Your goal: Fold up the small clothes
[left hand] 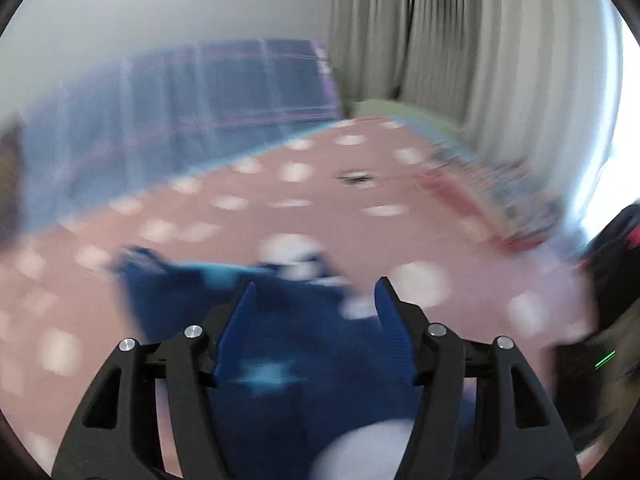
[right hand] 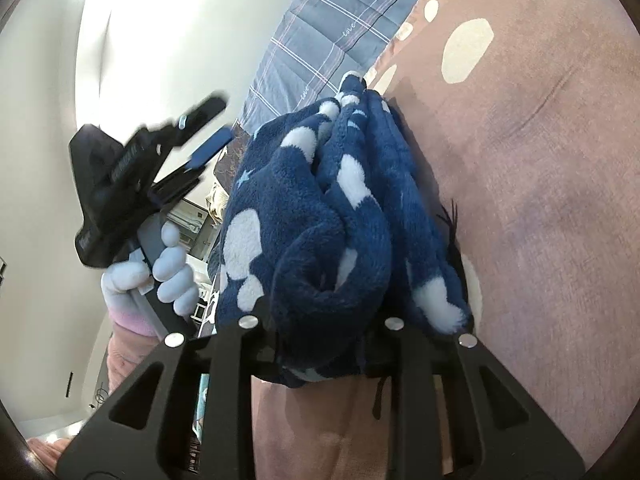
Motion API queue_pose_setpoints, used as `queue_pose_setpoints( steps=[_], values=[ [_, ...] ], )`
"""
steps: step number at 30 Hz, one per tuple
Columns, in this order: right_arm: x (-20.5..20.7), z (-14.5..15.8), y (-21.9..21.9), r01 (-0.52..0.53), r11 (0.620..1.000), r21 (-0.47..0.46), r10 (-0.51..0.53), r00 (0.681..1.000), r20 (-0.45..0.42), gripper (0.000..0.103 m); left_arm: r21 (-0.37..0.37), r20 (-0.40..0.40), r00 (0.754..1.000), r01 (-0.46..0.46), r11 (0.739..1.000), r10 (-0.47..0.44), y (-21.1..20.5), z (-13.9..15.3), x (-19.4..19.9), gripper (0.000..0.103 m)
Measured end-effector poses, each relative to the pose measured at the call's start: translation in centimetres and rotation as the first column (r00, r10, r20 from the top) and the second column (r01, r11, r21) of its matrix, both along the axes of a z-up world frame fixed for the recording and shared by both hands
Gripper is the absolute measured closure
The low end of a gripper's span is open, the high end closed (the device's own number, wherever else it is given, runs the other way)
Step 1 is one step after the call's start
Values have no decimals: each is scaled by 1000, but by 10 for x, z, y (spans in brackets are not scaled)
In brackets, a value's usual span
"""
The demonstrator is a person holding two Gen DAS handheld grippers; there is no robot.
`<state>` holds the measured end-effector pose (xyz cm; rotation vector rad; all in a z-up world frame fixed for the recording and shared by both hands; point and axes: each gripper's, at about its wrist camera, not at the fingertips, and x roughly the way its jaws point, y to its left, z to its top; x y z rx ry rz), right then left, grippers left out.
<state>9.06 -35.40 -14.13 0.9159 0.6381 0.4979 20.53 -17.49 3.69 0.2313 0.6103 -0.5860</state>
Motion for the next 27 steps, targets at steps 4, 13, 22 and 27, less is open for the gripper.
queue_pose_setpoints(
  steps=[4,13,22,27],
  values=[
    [-9,7,0,18,1000,-24,-17,1000,19,78,181,4,998,-70,981,70,19,-32,18,70],
    [-58,44,-17,229,920,-318,-221,973,63,67,336,-17,997,79,938,-78,-44,-80,14,76],
    [-23,88,24,188,878,-441,-87,967,239,67,339,13,999,44,940,-51,-43,-86,14,75],
    [28,22,9,129,890,-438,-143,990,1,47,317,4,1000,23,948,-26,-41,-88,17,73]
  ],
)
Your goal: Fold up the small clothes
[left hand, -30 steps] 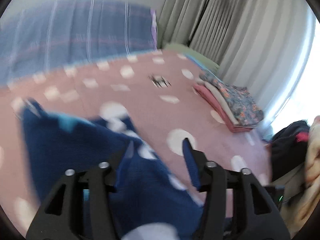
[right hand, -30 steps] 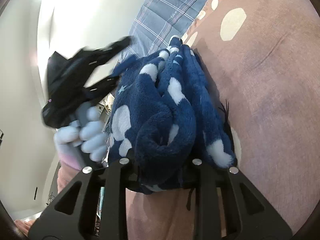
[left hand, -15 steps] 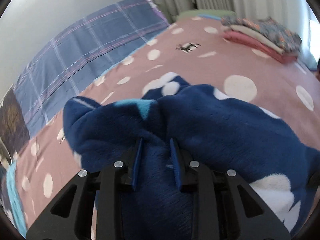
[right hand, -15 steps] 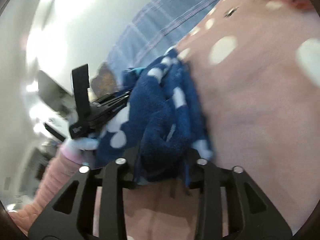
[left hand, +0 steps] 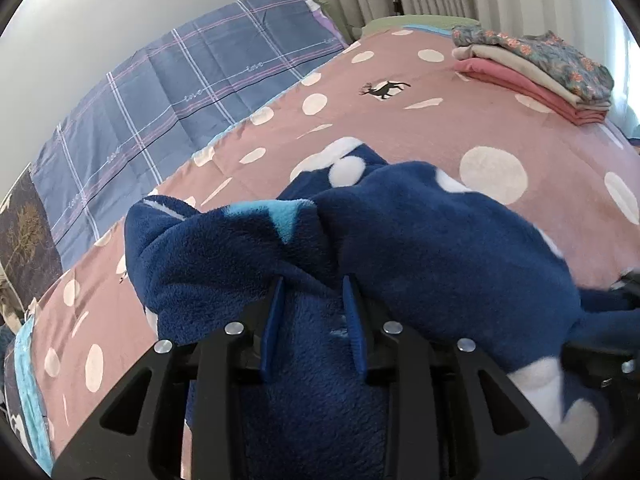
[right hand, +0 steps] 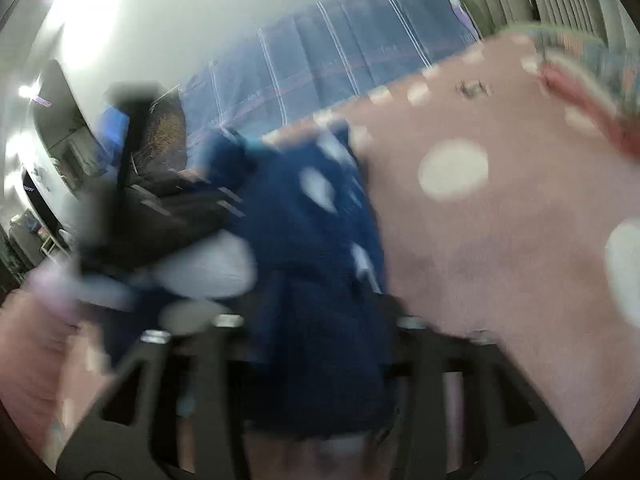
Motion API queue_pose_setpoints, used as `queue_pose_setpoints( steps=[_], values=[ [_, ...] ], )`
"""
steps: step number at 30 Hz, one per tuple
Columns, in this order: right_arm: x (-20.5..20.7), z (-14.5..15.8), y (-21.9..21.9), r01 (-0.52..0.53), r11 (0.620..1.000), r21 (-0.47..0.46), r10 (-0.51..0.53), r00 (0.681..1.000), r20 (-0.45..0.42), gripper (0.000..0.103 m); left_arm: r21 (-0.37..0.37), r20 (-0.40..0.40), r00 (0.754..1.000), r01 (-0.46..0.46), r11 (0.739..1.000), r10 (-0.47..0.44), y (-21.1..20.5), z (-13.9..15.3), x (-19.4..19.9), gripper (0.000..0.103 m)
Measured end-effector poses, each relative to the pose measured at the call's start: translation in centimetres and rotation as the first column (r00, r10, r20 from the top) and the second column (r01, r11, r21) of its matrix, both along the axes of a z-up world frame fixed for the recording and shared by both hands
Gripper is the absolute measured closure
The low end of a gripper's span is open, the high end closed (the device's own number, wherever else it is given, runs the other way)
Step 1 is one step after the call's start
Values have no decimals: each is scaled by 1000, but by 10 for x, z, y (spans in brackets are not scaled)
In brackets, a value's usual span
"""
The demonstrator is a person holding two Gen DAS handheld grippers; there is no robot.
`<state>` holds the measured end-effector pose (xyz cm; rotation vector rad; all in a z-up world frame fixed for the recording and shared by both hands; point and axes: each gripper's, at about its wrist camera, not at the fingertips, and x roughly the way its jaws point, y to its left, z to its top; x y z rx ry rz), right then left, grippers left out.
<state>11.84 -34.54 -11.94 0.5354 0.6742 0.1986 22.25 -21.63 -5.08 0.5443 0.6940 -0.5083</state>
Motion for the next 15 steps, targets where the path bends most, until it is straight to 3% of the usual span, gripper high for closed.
queue_pose_setpoints(
  steps=[1,2,4,6,8,10,12,15],
  values=[
    [2,-3,-12,-13,996,92,16,999,-30,46,-5,1,1000,0,1000,0,0,2,0,73],
    [4,-6,-14,-18,993,112,22,999,-33,46,-16,-3,1000,0,1000,0,1,5,1,72],
    [1,-8,-11,-14,996,86,15,1000,-17,45,-69,-18,1000,-2,998,0,8,16,5,71],
    [0,-2,-7,-5,999,40,6,1000,-7,44,-119,32,999,-31,992,35,22,33,12,71],
    [0,0,0,3,1000,-1,-3,1000,4,43,-150,109,988,-93,984,110,38,49,25,75],
    [0,0,0,1,1000,7,-1,1000,5,43,-183,96,982,-143,973,162,54,55,47,87],
    [0,-2,-2,-1,1000,22,1,1000,3,43,-160,72,980,-173,972,186,60,46,66,90],
    [3,-2,1,-2,1000,11,1,1000,9,43,-15,-7,983,-181,983,181,47,-9,94,94]
  ],
)
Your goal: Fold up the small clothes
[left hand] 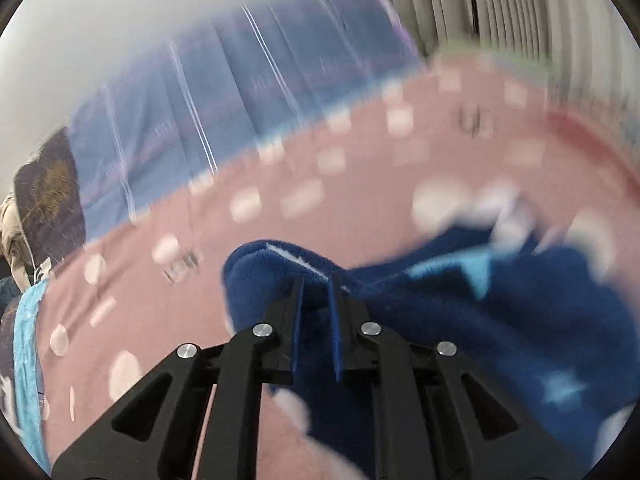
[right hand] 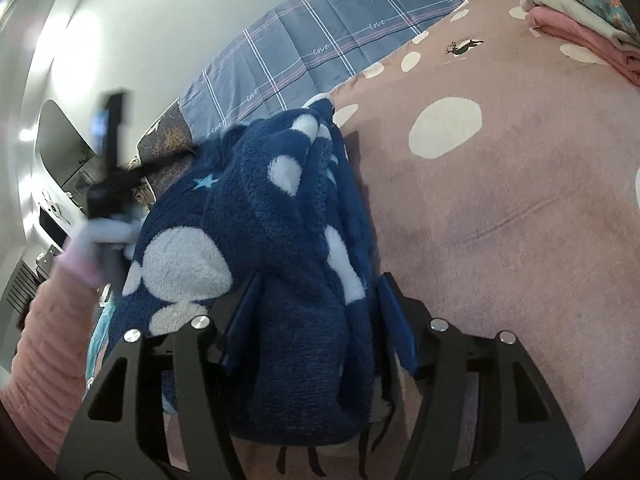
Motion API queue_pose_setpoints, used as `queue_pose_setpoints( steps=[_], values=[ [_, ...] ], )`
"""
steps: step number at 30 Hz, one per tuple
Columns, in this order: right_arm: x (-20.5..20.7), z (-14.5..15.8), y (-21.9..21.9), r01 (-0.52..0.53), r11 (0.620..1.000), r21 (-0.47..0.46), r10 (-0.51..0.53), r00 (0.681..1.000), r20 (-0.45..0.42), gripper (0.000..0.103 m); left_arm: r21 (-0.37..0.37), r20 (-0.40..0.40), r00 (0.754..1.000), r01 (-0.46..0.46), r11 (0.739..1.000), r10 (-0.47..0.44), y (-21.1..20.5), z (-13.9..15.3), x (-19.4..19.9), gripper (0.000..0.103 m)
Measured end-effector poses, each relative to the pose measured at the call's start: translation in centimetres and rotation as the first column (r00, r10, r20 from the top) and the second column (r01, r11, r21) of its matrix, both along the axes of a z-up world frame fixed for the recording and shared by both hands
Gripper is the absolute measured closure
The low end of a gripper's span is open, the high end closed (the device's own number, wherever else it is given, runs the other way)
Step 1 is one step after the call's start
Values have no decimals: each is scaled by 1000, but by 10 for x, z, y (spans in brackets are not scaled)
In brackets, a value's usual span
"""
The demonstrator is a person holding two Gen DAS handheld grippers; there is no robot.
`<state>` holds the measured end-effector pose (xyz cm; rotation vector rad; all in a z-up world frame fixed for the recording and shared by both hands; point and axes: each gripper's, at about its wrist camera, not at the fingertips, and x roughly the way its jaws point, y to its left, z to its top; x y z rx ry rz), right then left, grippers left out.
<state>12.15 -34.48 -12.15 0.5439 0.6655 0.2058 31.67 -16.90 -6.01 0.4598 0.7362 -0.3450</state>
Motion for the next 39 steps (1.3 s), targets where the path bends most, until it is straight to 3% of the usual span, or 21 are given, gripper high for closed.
queue_pose_setpoints(
  steps=[1,2,7,9,10,12,13,15,17,19,22,24,25,28,30,31,33,34,39],
  values=[
    [-2,1,1,-1,1000,-13,1,1000,4,43,38,38,999,6,999,-8,-7,-17,0,96],
    [-3,3,4,11,999,-42,-11,1000,7,43,24,58,998,1,1000,-3,-11,-19,-1,96],
    [-15,27,14,54,984,-168,-48,998,38,43,82,54,999,0,997,-5,-19,-16,-1,97],
    [-25,55,22,73,974,-216,-49,992,118,58,74,61,998,-2,997,-2,-16,-16,-2,97],
    [-26,66,24,62,976,-208,-29,987,157,60,61,63,998,-7,998,4,-14,-16,-3,97],
    [-26,91,37,-25,980,-199,73,969,237,74,57,68,998,-13,998,9,-14,-15,-3,97],
    [-22,96,46,-57,975,-214,112,961,253,74,60,69,998,-12,998,8,-15,-15,-3,97],
    [-3,89,58,-59,962,-266,117,971,209,74,57,69,998,-12,998,8,-15,-15,-2,97],
    [33,48,65,-48,942,-331,69,996,52,75,48,69,998,-13,999,10,-14,-15,-2,97],
    [42,23,60,-39,955,-292,73,992,105,75,42,71,997,-31,999,28,-14,-14,-1,96],
    [42,32,56,-56,964,-261,78,994,77,75,32,86,996,-14,999,11,-13,-3,-3,94],
    [39,28,60,-47,954,-297,80,992,99,75,-10,86,996,-2,1000,3,-8,11,-5,93],
    [39,29,61,-47,953,-300,80,992,100,75,-85,78,997,18,996,-12,-2,23,-8,93],
    [41,27,59,-51,957,-284,84,991,104,75,-259,32,993,120,958,-116,2,48,-24,93],
    [38,25,52,-57,962,-269,88,991,104,74,-279,20,976,213,936,-217,-7,54,-38,93],
    [36,25,51,-58,962,-266,89,990,105,74,-242,-5,958,276,930,-285,-19,49,-45,90],
    [35,25,53,-60,960,-272,92,990,107,74,-68,-97,937,329,942,-335,-46,14,-46,84],
    [35,25,54,-65,958,-279,97,990,104,74,49,-87,940,335,941,-330,-58,-10,-47,84],
    [34,24,52,-58,962,-268,89,991,102,74,79,-70,949,311,947,-306,-68,-13,-47,85]
  ],
)
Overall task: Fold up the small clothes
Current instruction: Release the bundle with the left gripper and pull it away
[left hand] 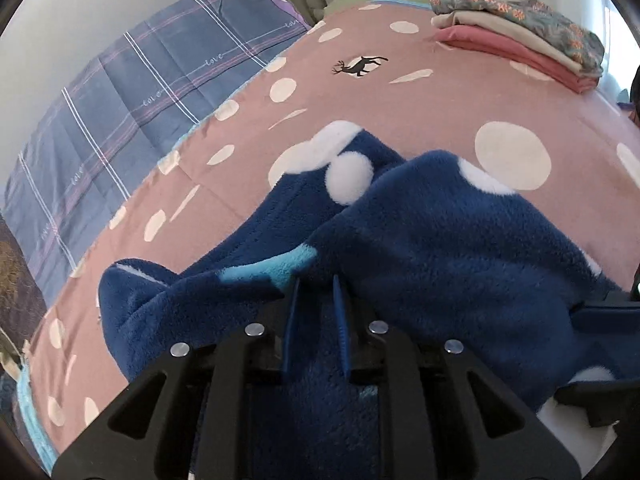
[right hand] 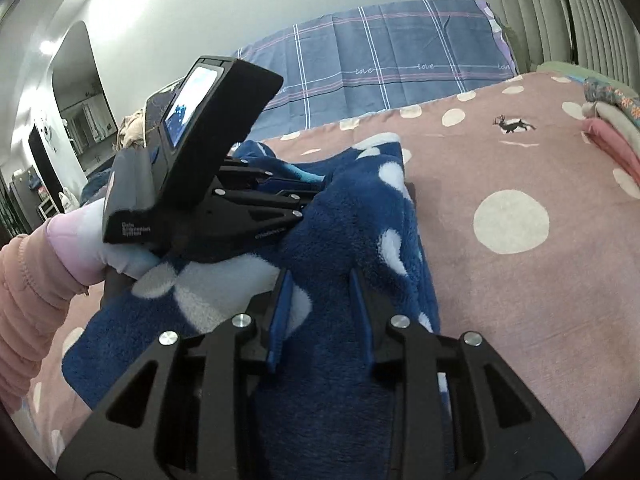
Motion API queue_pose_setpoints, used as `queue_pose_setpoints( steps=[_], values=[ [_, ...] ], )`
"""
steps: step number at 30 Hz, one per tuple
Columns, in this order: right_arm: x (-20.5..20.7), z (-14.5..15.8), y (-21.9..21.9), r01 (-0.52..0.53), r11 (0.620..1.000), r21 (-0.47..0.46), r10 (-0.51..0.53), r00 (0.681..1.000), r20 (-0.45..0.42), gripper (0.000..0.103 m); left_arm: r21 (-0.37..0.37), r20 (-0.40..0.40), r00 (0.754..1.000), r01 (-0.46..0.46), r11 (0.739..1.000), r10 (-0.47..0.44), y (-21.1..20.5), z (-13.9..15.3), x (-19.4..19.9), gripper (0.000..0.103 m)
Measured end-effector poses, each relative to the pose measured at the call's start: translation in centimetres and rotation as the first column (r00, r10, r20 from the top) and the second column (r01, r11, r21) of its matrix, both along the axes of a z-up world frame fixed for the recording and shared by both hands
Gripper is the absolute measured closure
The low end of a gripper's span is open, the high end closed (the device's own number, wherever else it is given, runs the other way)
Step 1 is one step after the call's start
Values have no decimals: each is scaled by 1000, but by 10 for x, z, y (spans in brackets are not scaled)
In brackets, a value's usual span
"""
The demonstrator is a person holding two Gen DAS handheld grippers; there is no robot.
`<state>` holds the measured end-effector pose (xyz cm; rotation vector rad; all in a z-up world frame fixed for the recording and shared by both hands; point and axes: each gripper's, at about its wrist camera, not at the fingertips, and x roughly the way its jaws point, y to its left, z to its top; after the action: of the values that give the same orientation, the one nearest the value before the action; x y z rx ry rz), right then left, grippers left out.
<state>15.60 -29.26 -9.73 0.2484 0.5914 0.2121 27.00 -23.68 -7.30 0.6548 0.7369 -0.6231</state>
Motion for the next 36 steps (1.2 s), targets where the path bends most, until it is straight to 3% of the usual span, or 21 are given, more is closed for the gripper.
queue_pose_setpoints(
  steps=[5,8,10,12,14,15,16,19,21,27,30,32,34,36],
  values=[
    [0,1,1,-1,1000,-6,1,1000,-1,73,25,60,998,-24,999,22,-1,2,-7,84],
    [-2,0,-2,-13,1000,8,13,1000,8,73,10,177,980,-96,995,93,14,21,-20,69],
    [-2,-1,-6,-14,1000,26,14,1000,9,73,-95,238,960,-127,987,147,40,48,-46,66],
    [-2,-2,-10,-22,998,59,22,1000,8,73,-203,251,948,-147,968,197,67,68,-68,62],
    [-3,-2,-12,-27,997,77,26,1000,10,73,-325,209,949,-160,932,236,110,83,-107,48],
    [-3,-2,-12,-28,996,79,27,1000,11,73,-343,184,954,-162,925,235,124,82,-126,36],
    [-4,-2,-11,-29,996,80,28,1000,13,73,-340,162,960,-163,926,228,132,77,-142,30],
    [-6,-1,-11,-31,996,84,30,999,16,73,-322,107,975,-153,934,196,146,52,-196,26],
    [-6,-2,-12,-33,996,85,32,999,17,73,-344,106,966,-186,920,235,152,42,-219,25],
    [-6,-2,-13,-33,995,92,32,999,17,73,-420,48,954,-248,873,294,146,40,-222,25],
    [-7,-2,-13,-33,995,93,31,999,18,73,-404,50,970,-199,893,239,135,37,-234,24],
    [-7,-2,-13,-34,995,98,33,999,18,73,-347,70,976,-171,922,208,123,28,-240,21],
    [-7,-2,-14,-38,994,107,36,999,19,73,-259,127,958,-218,941,257,110,15,-235,21],
    [-7,-2,-15,-40,993,111,38,999,20,73,-236,132,934,-295,926,331,103,7,-217,21]
  ],
)
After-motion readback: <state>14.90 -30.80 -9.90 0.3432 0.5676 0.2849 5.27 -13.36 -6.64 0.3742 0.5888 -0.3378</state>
